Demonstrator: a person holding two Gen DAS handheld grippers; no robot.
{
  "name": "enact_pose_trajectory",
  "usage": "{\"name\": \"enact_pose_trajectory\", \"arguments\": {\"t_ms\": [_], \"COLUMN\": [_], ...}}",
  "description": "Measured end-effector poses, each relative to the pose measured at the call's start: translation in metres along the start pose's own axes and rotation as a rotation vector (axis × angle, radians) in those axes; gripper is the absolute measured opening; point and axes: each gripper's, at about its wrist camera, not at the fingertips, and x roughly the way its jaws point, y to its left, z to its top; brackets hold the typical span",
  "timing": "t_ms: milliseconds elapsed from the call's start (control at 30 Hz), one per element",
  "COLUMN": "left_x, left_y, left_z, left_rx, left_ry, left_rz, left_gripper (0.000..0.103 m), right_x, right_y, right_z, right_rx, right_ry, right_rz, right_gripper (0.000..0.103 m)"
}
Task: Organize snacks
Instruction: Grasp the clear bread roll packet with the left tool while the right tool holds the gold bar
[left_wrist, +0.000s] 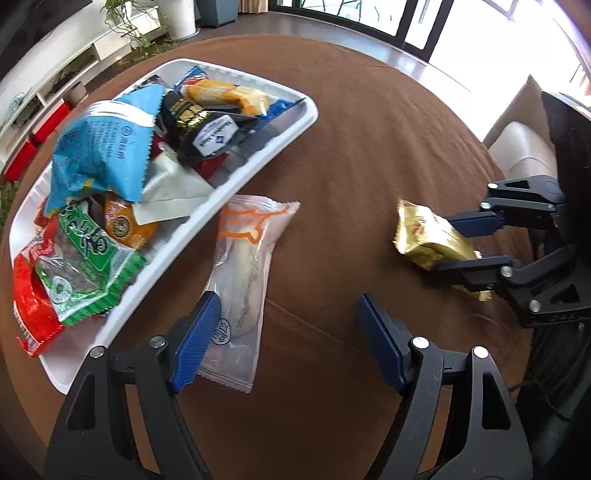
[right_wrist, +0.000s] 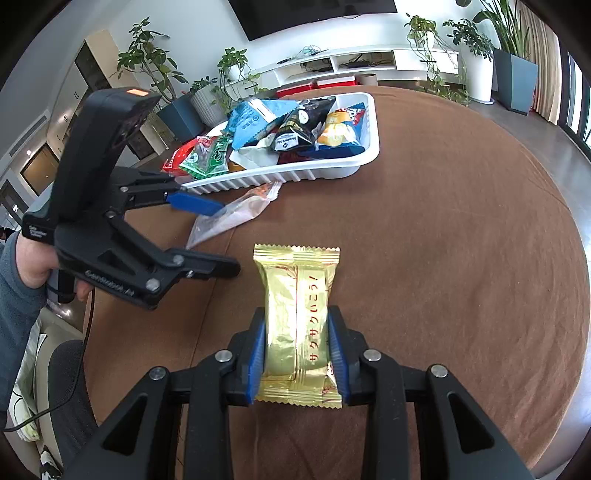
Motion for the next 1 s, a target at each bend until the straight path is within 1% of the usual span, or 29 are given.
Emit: {"name": "enact_pose_trajectory", "arguments": {"t_ms": [67,100,167,233,300,367,467,500,567,633,700,767,900,1000], "left_x": [-0.002,-0.004,-0.015,-0.024,-0.019,-0.007,0.011,0.013,0.011,0.010,0.006,0.006,0.007,0.007], "left_y": [-0.006,-0.006,-0.008,-0.005,-0.004,-0.002,-0.001,-0.001,-0.003,-0.007,-0.008,-0.012,-0.020,-0.021], "left_z": [-0.001,0.000,0.000,0.006,0.013,0.016,0.020,0.021,0.017,0.020,0.017,0.014,0.014,0.013], "left_rx": [-0.013,-0.022,-0.056,-0.098,-0.106,-0.095,-0.115,-0.112,-0.111,-0.106,-0.101,-0.103,-0.122,-0.164], "left_ry": [-0.002,-0.011,-0.056,-0.103,-0.087,-0.043,0.003,-0.002,0.002,0.001,0.006,0.008,0.018,0.037], "left_rz": [-0.015,-0.010,0.022,0.052,0.087,0.114,0.105,0.115,0.119,0.119,0.127,0.136,0.154,0.147], "left_gripper": [0.075,0.075,0.075,0.075,0.075,0.075,0.073,0.070,0.067,0.048,0.043,0.041,0.041,0.041], "right_x": [0.000,0.000,-0.001,0.000,0.000,0.000,0.000,-0.001,0.000,-0.001,-0.001,-0.001,-0.001,0.000], "right_y": [-0.001,-0.001,-0.001,-0.001,-0.001,-0.002,-0.003,-0.003,-0.003,-0.004,-0.004,-0.003,-0.003,-0.002], "right_z": [0.000,0.000,0.000,0.000,0.000,0.000,0.000,0.000,0.000,0.000,0.000,0.000,0.000,0.001], "right_rx": [0.002,0.003,0.004,0.004,0.002,0.000,0.002,0.002,0.001,0.002,0.002,0.001,-0.001,-0.007], "right_ry": [-0.001,-0.001,-0.003,-0.005,-0.006,-0.006,-0.007,-0.007,-0.009,-0.011,-0.012,-0.012,-0.013,-0.015], "right_rz": [0.003,0.004,0.006,0.006,0.006,0.006,0.010,0.011,0.014,0.016,0.016,0.015,0.012,0.006], "right_gripper": [0.034,0.034,0.034,0.034,0.034,0.034,0.034,0.034,0.034,0.034,0.034,0.034,0.034,0.034]}}
